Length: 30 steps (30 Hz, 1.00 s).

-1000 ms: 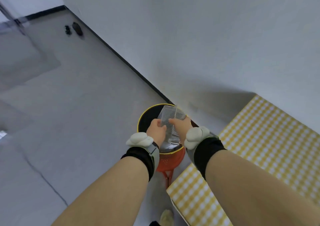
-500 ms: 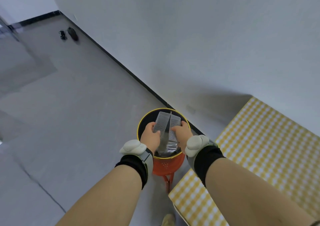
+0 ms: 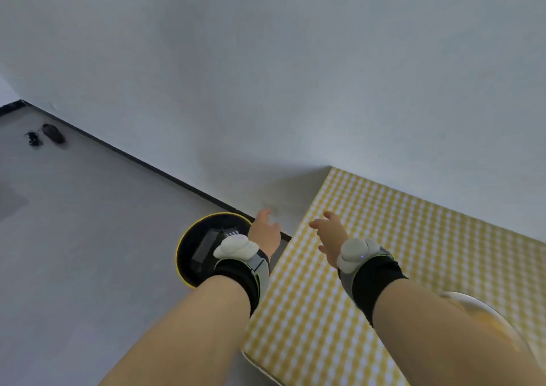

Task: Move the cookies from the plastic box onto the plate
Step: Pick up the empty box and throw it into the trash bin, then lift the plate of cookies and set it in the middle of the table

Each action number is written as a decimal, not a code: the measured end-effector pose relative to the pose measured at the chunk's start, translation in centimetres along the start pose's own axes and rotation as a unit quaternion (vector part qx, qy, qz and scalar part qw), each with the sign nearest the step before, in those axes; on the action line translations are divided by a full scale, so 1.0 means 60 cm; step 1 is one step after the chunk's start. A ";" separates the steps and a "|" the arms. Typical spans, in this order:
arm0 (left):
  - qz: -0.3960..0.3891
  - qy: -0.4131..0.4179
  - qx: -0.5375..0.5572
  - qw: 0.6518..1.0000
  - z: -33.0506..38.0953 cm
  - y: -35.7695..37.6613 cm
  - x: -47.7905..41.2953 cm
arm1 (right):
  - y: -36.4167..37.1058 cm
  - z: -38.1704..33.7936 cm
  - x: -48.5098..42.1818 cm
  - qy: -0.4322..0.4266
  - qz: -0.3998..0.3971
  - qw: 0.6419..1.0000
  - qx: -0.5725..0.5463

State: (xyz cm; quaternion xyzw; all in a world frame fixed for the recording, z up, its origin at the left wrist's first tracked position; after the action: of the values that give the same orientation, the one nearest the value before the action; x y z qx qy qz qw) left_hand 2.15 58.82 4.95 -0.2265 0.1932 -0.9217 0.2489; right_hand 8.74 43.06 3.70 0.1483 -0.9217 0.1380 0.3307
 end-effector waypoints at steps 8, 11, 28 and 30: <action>-0.089 0.025 -0.026 0.995 0.115 0.252 0.117 | -0.294 0.062 0.063 -0.011 0.064 0.998 0.017; -0.119 0.030 -0.066 0.990 0.125 0.367 0.177 | -0.442 0.116 0.094 -0.022 0.124 0.991 0.050; -0.090 -0.188 -0.024 0.978 -0.090 0.498 0.288 | -0.615 0.438 0.039 0.104 0.052 0.977 0.181; -0.099 -0.205 -0.001 0.974 -0.084 0.504 0.293 | -0.614 0.437 0.037 0.102 0.055 0.981 0.157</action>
State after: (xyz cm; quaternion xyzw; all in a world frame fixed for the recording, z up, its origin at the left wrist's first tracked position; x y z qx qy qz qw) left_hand -2.83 26.23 -7.72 -0.4288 0.1152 -0.8755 0.1905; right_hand 5.63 -0.43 -8.62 0.1323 -0.8565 0.3138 0.3878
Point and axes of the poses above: each hand's wrist, its own x-axis away from the middle knuckle, its own y-axis out of the palm, z = x × y, the point moved 10 cm from there along -x, towards the middle knuckle, and after that the axes turned 3 degrees about y, right-handed, at the moved point
